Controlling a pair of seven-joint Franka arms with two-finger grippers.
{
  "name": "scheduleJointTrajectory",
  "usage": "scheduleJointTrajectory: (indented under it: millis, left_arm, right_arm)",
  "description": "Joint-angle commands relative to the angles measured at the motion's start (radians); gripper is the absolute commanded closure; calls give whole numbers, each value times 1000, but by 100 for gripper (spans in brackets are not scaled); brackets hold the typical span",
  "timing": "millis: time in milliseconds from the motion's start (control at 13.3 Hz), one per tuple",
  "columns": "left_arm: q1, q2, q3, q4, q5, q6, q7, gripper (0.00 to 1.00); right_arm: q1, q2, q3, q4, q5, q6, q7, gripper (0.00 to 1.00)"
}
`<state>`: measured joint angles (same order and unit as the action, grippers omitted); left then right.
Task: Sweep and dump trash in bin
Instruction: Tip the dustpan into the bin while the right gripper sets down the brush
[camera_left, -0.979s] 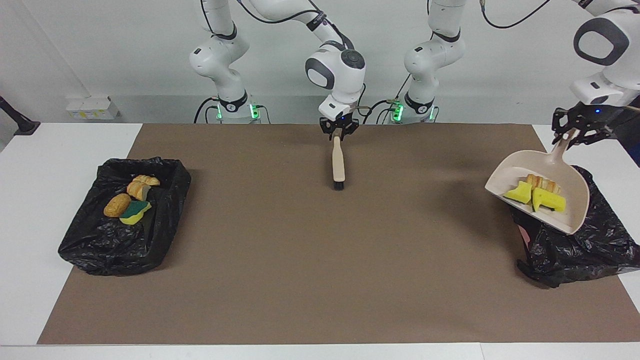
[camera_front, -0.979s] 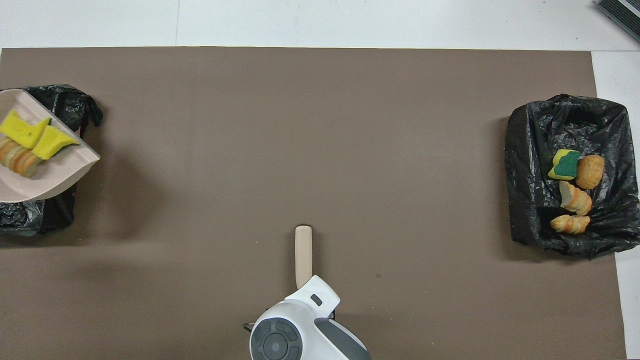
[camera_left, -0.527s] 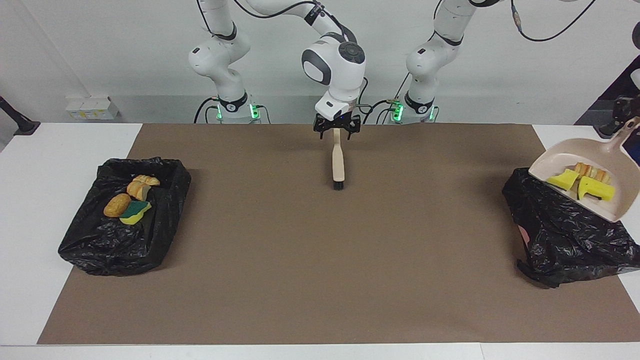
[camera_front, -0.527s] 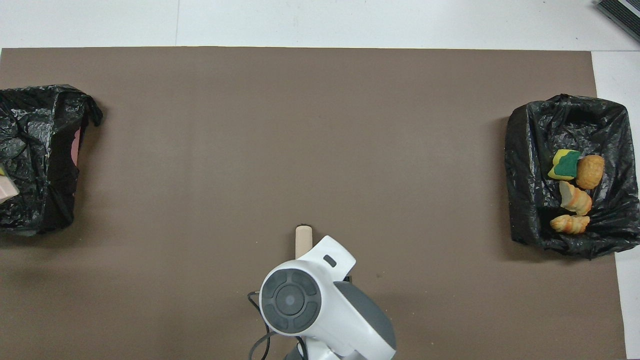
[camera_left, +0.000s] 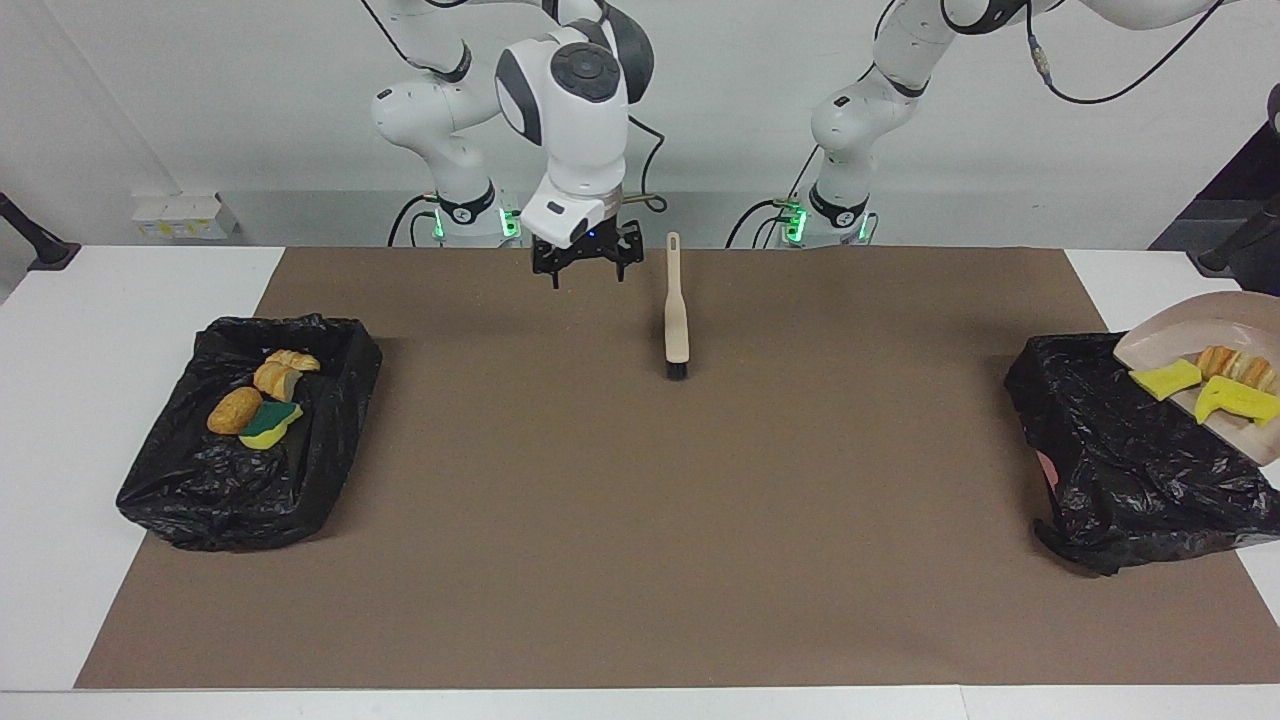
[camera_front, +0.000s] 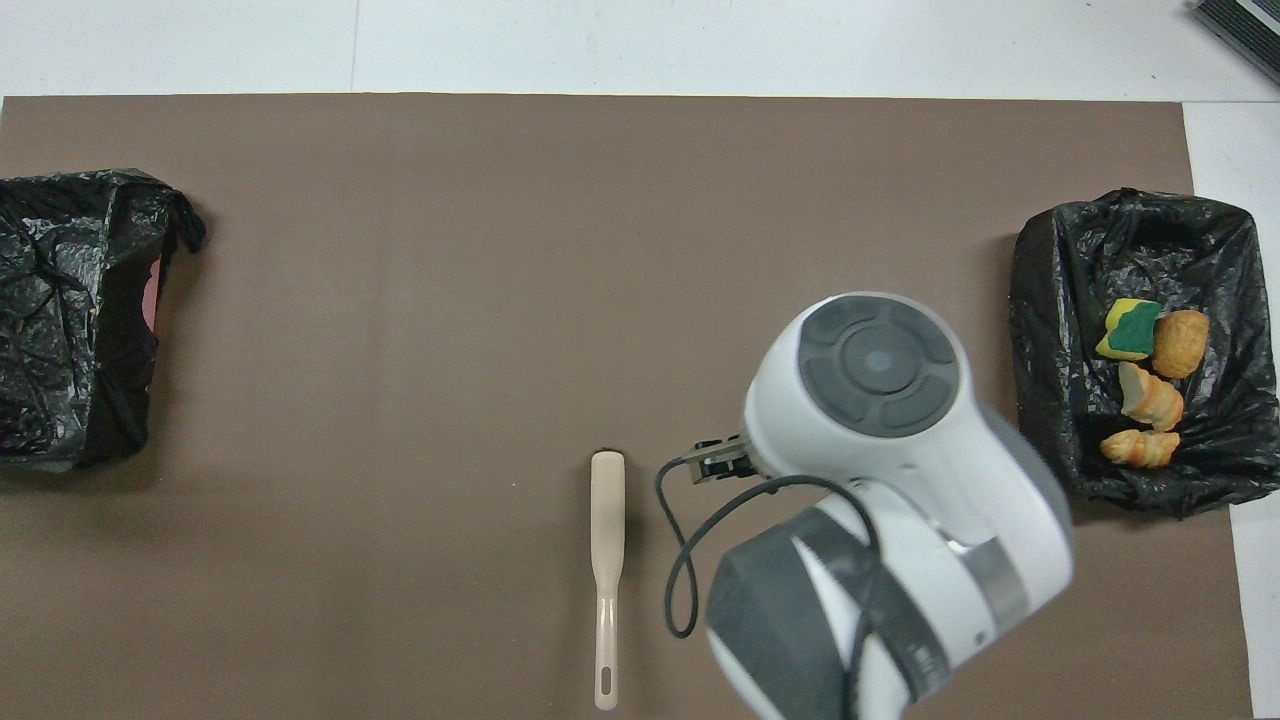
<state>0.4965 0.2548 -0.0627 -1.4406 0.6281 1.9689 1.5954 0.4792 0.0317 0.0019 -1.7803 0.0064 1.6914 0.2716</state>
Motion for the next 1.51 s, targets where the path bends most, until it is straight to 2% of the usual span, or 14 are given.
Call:
scheduleJointTrajectory:
  millis: [0, 151, 376, 527, 753, 903, 1054, 1280, 1430]
  left_arm:
    - [-35, 8, 11, -20, 85, 51, 17, 100]
    - [-39, 7, 12, -32, 108, 53, 17, 100]
    - [-119, 9, 12, -21, 243, 38, 18, 100]
    - [-139, 11, 12, -21, 323, 45, 17, 100]
    - [-130, 15, 4, 14, 329, 73, 23, 100]
    - [-133, 6, 9, 42, 239, 73, 23, 100]
    - [-136, -2, 6, 63, 208, 52, 57, 100]
    - [-144, -35, 4, 63, -50, -53, 41, 100]
    - [-144, -77, 3, 57, -201, -106, -47, 100]
  right_arm:
    - [-155, -28, 9, 21, -8, -71, -182, 0]
    - [-259, -41, 9, 24, -5, -72, -290, 0]
    - [-388, -59, -8, 38, -20, -72, -317, 0]
    - [-436, -59, -46, 61, -22, -72, -395, 0]
    - [-478, -55, -111, 94, -19, -75, -462, 0]
    - [-485, -41, -134, 175, -5, -131, -453, 0]
    - [-490, -23, -135, 237, 3, -177, -436, 0]
    - [-469, -33, -132, 217, 20, -157, -344, 0]
    - [-464, -36, -120, 211, 20, -156, -347, 0]
